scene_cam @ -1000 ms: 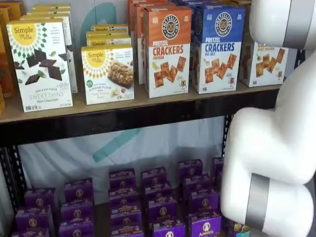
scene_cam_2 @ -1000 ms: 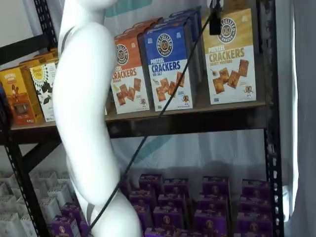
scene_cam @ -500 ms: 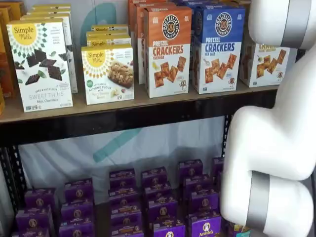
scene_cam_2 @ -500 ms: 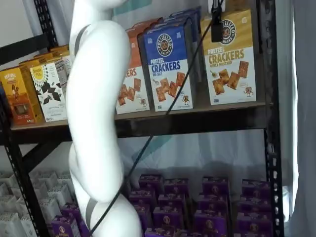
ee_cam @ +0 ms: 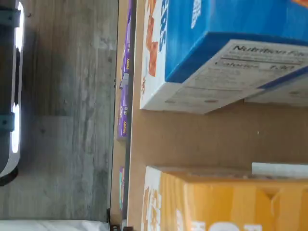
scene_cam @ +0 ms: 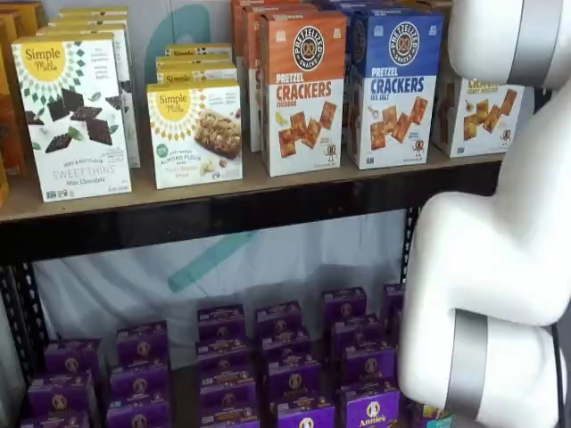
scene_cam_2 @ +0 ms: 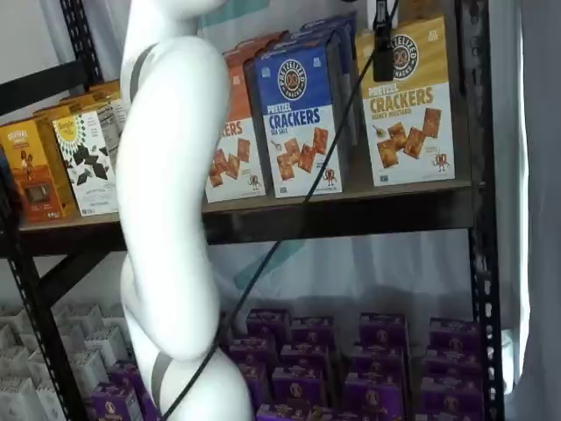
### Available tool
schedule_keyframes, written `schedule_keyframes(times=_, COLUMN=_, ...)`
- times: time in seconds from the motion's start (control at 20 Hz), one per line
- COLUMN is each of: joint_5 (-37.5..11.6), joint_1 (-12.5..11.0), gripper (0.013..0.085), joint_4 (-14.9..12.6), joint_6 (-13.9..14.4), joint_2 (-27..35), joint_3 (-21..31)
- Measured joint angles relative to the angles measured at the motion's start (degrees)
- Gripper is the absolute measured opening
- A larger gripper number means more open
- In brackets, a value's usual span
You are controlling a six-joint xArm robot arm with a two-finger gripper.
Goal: Retrieve the yellow and white box located on the top shelf, the sixth one from the left
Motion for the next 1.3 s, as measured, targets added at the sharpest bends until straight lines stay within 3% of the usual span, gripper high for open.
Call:
schedule_keyframes(times=0.6, joint_5=-0.99, joint_1=0.12, gripper=0.0850, joint_4=-0.30, joint_6=-0.03, joint_2=-0.53, joint_3=-0.34)
schedule_keyframes(times=1.05, joint_5=-0.96, joint_1=0.47, gripper=0.0850, joint_4=-2.20, joint_6=-0.38, joint_2=-0.85, joint_3=-0.53)
schedule_keyframes(times=1.25, joint_5=-0.34, joint_1=0.41, gripper=0.0730, joint_4=-2.31, joint_6=-0.41, joint_2=-0.72, joint_3=-0.95)
schedule_keyframes(times=1.3, joint_5=-0.30, joint_1=0.38, gripper=0.0730, joint_4=-2.28, joint_6=-0.41, joint_2=-0.71, joint_3=-0.98)
